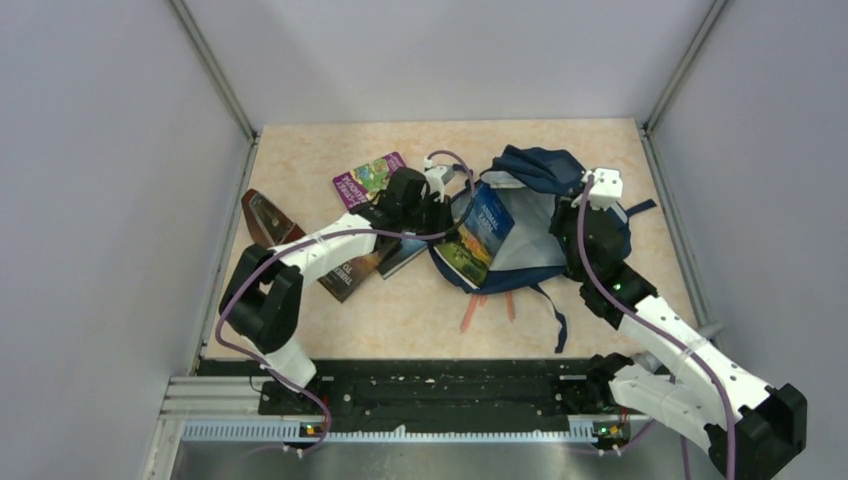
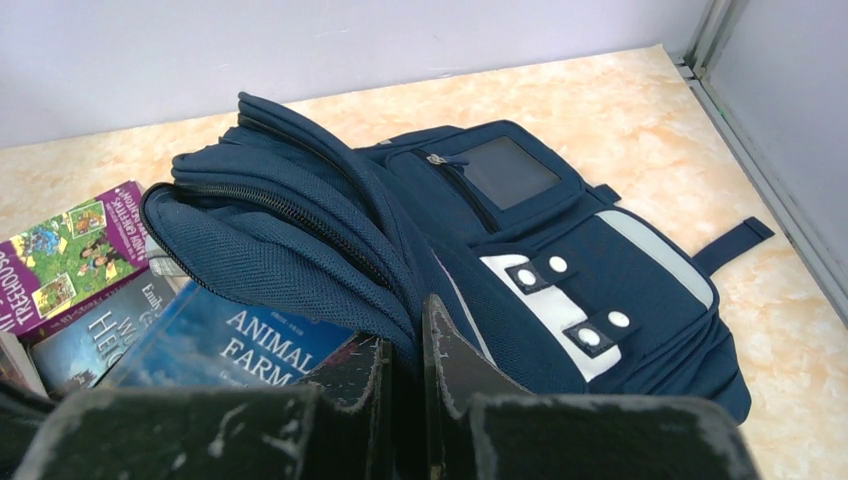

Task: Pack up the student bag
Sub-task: Place the book in the student bag.

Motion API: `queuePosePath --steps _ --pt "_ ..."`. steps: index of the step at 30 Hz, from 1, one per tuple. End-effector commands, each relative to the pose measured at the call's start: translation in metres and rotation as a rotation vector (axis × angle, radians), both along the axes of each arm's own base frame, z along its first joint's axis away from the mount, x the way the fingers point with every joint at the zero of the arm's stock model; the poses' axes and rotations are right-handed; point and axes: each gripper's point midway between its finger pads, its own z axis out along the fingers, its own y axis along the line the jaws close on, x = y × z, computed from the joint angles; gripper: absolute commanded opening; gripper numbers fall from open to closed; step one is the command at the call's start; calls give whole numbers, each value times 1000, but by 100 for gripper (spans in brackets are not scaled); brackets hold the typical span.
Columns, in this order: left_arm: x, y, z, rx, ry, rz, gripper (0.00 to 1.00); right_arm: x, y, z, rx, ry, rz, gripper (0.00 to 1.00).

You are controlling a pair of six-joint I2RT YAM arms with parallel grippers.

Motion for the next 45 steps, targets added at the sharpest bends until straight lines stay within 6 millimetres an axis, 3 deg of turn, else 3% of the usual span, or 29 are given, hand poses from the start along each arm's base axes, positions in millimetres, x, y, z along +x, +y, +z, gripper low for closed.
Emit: queuePosePath --steps 1,10,18,33,39,45 --pt "-14 3 33 -58 -113 -100 0 6 -3 57 109 -162 -27 0" --pt "-30 -21 63 -240 -182 -255 0 4 -2 61 122 -165 -19 0" --pt "-14 -44 69 -329 -173 -273 0 2 -2 62 130 -166 -13 0" --pt "61 -84 9 -210 -51 -103 0 4 1 61 135 -169 -1 0" --pt "73 -96 -25 -126 57 -64 0 8 7 61 134 -168 18 0" --pt "83 -110 -27 -136 51 -30 0 12 17 58 129 -167 61 0"
